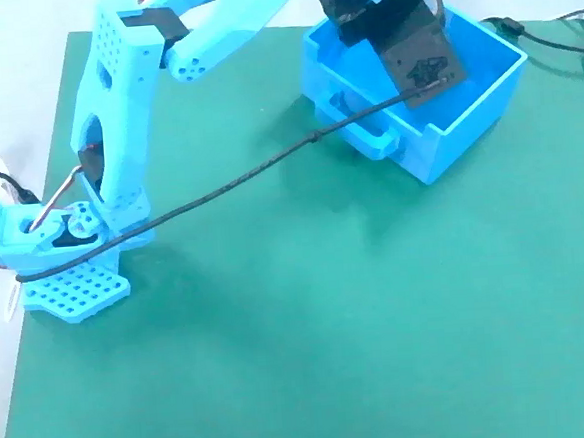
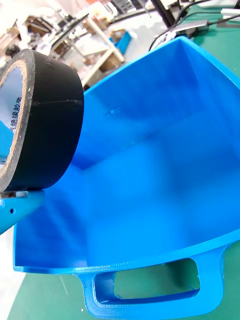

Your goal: Put the tape in the box

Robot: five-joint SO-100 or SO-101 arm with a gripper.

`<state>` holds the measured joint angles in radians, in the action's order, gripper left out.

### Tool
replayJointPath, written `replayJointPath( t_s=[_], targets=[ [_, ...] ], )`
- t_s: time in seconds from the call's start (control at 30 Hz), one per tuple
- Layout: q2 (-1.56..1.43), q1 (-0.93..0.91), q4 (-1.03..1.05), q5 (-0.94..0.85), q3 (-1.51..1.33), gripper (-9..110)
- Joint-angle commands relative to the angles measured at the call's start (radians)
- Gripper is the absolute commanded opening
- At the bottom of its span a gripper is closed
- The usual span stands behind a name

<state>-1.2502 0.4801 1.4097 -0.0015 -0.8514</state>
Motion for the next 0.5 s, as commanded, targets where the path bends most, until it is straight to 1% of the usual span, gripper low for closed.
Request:
replayJointPath(
  t_s=[0.0,0.47],
  targets=[
    [0.005,0.028,-0.009,0.011,0.092,0],
    [0.023,0.028,-0.011,0.011,0.092,0]
  ],
)
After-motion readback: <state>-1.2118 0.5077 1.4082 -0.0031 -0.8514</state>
